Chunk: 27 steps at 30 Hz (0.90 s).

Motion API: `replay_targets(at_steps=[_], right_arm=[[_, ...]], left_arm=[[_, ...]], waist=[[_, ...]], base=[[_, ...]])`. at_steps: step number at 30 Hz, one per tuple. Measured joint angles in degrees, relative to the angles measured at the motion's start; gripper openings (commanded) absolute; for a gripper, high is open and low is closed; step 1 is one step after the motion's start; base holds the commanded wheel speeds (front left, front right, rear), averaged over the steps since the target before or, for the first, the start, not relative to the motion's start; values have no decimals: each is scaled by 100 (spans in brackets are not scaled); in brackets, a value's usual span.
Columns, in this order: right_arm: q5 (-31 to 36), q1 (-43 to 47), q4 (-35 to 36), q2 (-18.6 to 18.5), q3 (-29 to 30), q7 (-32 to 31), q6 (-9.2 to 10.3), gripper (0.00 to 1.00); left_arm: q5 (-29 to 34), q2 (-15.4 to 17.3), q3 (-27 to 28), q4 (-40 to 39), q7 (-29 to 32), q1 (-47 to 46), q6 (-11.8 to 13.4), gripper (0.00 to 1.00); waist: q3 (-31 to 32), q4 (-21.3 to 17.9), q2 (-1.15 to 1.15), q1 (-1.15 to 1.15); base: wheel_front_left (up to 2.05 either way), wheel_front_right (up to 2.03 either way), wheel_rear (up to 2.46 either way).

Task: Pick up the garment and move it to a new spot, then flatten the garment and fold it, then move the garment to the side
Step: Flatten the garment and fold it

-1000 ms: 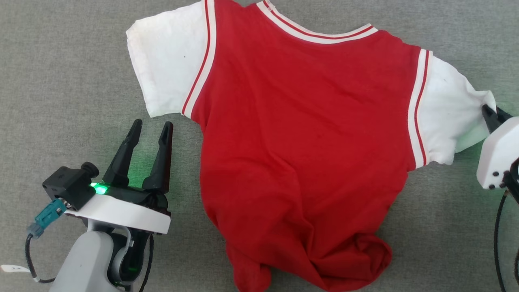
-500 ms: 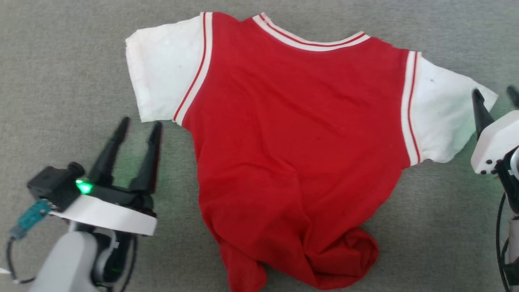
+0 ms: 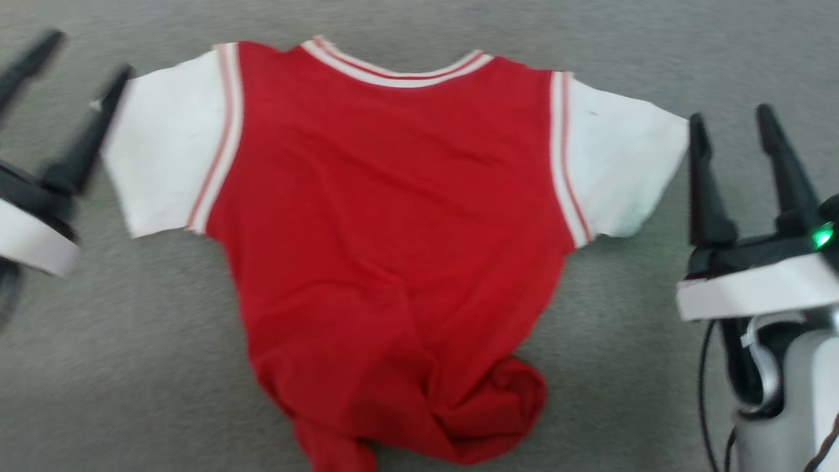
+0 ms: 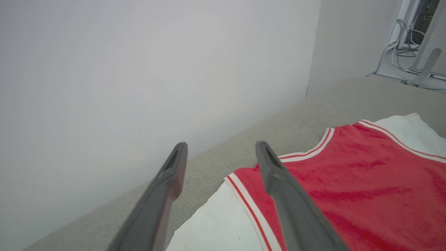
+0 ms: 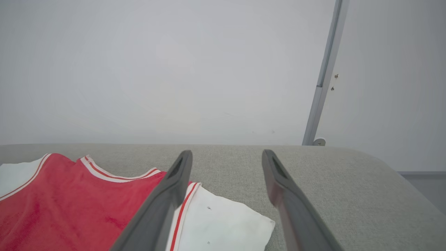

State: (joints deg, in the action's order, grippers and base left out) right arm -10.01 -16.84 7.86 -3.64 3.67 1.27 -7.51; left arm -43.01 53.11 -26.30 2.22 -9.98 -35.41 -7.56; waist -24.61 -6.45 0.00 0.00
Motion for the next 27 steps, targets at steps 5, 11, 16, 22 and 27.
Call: replay_targets(at_steps=[5,11,16,22,27], right_arm=[[-272,265,77,55,-372,400,0,100],[-644,408,91,60,-628,773,0,100],[-756,520,87,67,-827,955,0,100],[-872,688,41,67,-868,1085,0,100],[-907,734,-5,69,-903,1122,0,100]], left_arm=[[-1166,828,-851,199,922,-1020,0,100],[-2105,1402,-2071,721,2503,-2022,1,100],[-2498,1748,-2762,1259,3513,-2533,1,100],[-2820,1907,-3153,1747,3880,-2940,-1,100],[-3214,1967,-3411,1837,4181,-3142,0,100]], waist=[[-118,-442,0,0],[-370,-922,0,0],[-606,-1258,0,0],[-824,-1535,0,0],[-832,-1584,0,0]], base=[[0,0,0],[0,0,0],[0,0,0],[0,0,0],[0,0,0]])
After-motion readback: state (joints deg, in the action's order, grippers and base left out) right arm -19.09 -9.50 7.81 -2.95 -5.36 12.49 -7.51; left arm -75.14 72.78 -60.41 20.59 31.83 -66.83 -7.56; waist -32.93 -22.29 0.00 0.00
